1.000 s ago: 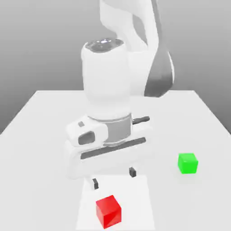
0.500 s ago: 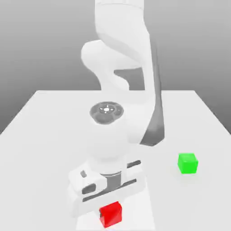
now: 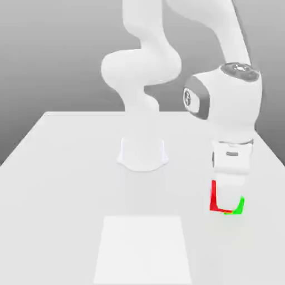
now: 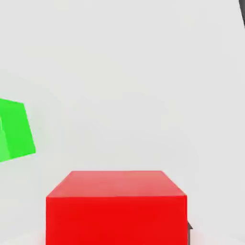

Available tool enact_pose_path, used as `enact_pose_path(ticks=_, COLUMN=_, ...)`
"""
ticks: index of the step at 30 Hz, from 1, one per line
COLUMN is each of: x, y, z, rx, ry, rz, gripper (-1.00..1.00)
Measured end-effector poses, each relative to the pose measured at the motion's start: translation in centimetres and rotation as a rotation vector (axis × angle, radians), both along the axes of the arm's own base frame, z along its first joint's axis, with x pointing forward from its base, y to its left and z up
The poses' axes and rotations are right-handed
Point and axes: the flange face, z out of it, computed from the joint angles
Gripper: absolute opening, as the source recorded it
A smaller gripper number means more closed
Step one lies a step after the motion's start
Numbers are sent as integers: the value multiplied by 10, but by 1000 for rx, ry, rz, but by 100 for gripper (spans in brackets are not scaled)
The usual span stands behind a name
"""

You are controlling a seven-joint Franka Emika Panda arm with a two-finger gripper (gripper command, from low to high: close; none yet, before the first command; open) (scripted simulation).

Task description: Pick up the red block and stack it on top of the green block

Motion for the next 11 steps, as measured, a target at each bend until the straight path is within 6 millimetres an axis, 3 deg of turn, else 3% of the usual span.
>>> enact_pose_path(ticks=2, x=-28, y=14, z=1, rx=-5, ry=-11, rz=174, gripper=-100)
enact_pose_path(ticks=4, x=-51, y=26, z=-12, rx=-11, ry=-21, rz=318, gripper=-100)
enact_pose_path(ticks=8, x=-60, y=30, z=-49, rx=-13, ry=-25, rz=372, gripper=-100)
enact_pose_path(ticks=9, x=-61, y=29, z=-55, rx=-13, ry=-25, rz=372, gripper=100)
enact_pose_path(ticks=11, x=-61, y=29, z=-55, rx=-13, ry=-25, rz=372, gripper=100)
